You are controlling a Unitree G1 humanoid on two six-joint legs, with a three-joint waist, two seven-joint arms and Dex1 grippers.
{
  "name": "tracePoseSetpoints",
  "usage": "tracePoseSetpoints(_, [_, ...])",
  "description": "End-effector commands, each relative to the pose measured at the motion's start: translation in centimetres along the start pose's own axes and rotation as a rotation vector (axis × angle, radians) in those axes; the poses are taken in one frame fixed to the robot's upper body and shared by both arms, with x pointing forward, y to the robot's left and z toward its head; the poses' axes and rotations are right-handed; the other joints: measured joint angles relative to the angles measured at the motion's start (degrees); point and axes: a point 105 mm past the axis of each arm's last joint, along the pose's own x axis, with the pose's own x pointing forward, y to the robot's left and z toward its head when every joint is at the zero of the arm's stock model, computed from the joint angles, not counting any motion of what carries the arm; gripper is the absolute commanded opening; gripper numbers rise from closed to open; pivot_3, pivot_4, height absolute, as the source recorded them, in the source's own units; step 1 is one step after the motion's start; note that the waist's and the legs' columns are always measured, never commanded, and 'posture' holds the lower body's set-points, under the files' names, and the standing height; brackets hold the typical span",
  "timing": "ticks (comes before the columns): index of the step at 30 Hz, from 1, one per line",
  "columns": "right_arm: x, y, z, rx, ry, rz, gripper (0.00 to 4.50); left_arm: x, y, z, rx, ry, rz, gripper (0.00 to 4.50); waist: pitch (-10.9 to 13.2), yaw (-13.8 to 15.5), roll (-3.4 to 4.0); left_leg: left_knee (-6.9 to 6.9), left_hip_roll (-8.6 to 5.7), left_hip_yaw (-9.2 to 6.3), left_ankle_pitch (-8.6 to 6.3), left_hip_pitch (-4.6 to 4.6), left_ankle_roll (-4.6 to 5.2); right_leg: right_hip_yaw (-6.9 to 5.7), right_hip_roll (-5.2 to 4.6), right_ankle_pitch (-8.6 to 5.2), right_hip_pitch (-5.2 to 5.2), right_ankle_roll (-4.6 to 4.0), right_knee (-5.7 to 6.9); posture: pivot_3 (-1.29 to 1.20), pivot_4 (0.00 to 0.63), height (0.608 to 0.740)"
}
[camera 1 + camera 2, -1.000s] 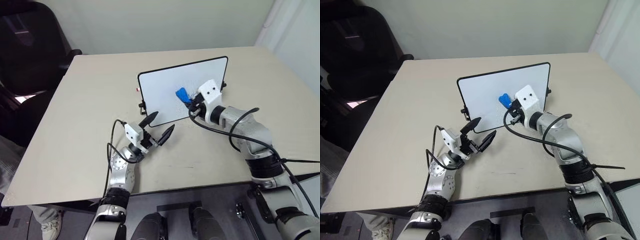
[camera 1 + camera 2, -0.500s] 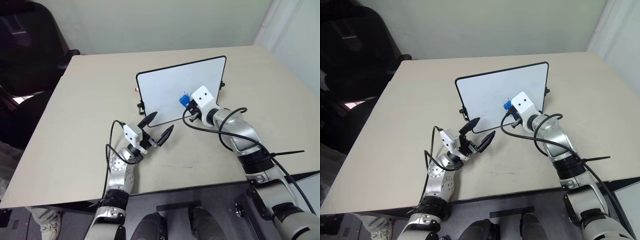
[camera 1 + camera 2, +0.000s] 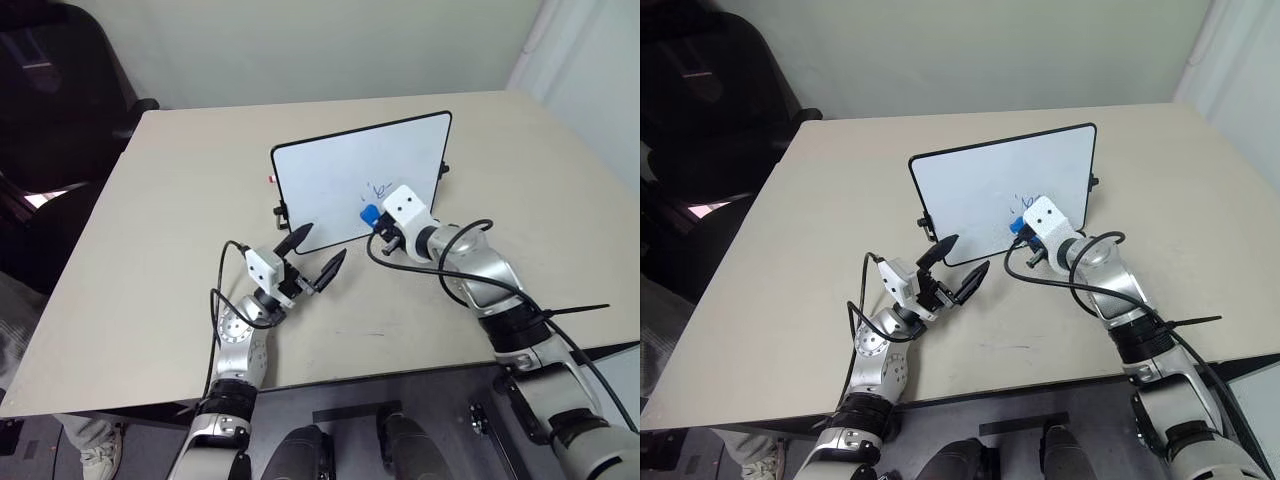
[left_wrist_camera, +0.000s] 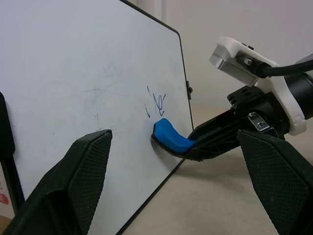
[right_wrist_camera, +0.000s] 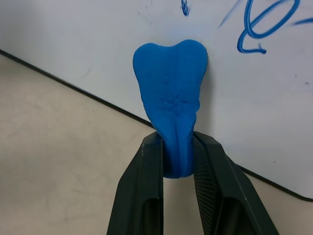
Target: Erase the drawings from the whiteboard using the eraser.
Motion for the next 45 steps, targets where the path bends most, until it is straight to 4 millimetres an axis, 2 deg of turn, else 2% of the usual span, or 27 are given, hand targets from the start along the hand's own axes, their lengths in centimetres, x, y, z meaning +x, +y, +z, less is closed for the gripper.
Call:
tracePoseSetpoints(1, [-1.3, -0.6, 4.4, -0.030, -0.144, -0.008, 0.78, -0.4, -0.2, -0.1, -0.005, -0.001, 0.009, 4.50, 0.00, -0.06, 0.00, 0.00, 0.00, 0.00, 0.00, 0.00, 0.00, 0.00, 0.00, 0.00, -0.01, 0.00, 0.00, 0.00, 0.150, 0.726])
tracePoseSetpoints(7, [-2.2, -1.5, 6.8, -0.028, -0.202, -0.037, 0.78, -0.5, -0.3, -0.1, -0.004, -0.004, 0.010, 4.50, 0.00, -0.13, 0.00, -0.02, 0.02, 0.00, 0.00, 0.00, -0.01, 0.00, 0.01, -0.02, -0.03, -0.02, 0.00, 0.00, 0.150, 0.726])
tracePoseSetpoints(9, [-2.3, -1.6, 7.0, -0.031, -0.206, -0.038, 0.78, -0.5, -0.4, -0.1, -0.004, -0.005, 0.010, 4.50, 0.00, -0.14, 0.00, -0.02, 0.01, 0.00, 0.00, -0.02, -0.01, 0.00, 0.01, -0.03, -0.05, -0.01, 0.00, 0.00, 0.150, 0.726])
tracePoseSetpoints(13, [-1.6, -1.5, 5.3, -0.030, -0.145, -0.038, 0.78, -0.6, -0.5, 0.0, -0.004, -0.006, 0.010, 4.50, 0.00, -0.15, 0.00, -0.03, 0.02, 0.00, -0.01, -0.02, -0.02, -0.01, 0.01, -0.05, -0.07, -0.02, 0.00, 0.00, 0.150, 0.726])
tracePoseSetpoints(19, [-0.9, 0.4, 2.8, -0.030, -0.075, 0.037, 0.78, -0.7, -0.7, 0.0, -0.006, -0.005, 0.010, 4.50, 0.00, -0.15, 0.00, -0.03, 0.02, 0.00, -0.02, -0.02, -0.03, -0.02, 0.02, -0.12, -0.07, 0.02, 0.00, 0.00, 0.150, 0.726])
tracePoseSetpoints(25, [-0.8, 0.2, 3.0, -0.013, -0.079, 0.023, 0.78, -0.9, -0.7, 0.0, -0.005, -0.004, 0.012, 4.50, 0.00, -0.22, 0.00, -0.05, 0.03, 0.00, -0.03, -0.03, -0.05, -0.01, 0.03, -0.14, -0.09, 0.01, 0.01, 0.00, 0.150, 0.726])
tracePoseSetpoints(30, [-1.3, -0.7, 5.1, -0.011, -0.150, -0.009, 0.78, -1.2, -0.8, 0.1, -0.005, -0.002, 0.020, 4.50, 0.00, -0.32, 0.00, -0.06, 0.03, 0.00, -0.04, -0.05, -0.05, -0.01, 0.03, -0.19, -0.14, 0.02, 0.01, 0.00, 0.150, 0.726])
tracePoseSetpoints(36, [-1.6, -4.0, 6.2, 0.032, -0.176, -0.156, 0.78, -1.5, -0.8, 0.2, -0.005, 0.001, 0.027, 4.50, 0.00, -0.45, 0.00, -0.07, 0.04, 0.00, -0.05, -0.05, -0.07, -0.01, 0.04, -0.20, -0.17, -0.01, 0.01, 0.00, 0.150, 0.726])
tracePoseSetpoints(41, [-1.5, -4.4, 5.1, 0.039, -0.137, -0.168, 0.78, -1.5, -0.8, 0.3, -0.004, 0.002, 0.026, 4.50, 0.00, -0.58, 0.00, -0.05, 0.03, 0.00, -0.05, -0.05, -0.07, 0.00, 0.04, -0.18, -0.16, -0.04, 0.02, 0.00, 0.150, 0.726])
tracePoseSetpoints(45, [-0.9, -3.2, 3.3, 0.028, -0.082, -0.129, 0.78, -1.4, -0.8, 0.2, -0.003, 0.003, 0.024, 4.50, -0.01, -0.58, -0.01, -0.05, 0.03, 0.00, -0.04, -0.04, -0.08, 0.00, 0.04, -0.16, -0.16, -0.06, 0.06, 0.00, 0.150, 0.726])
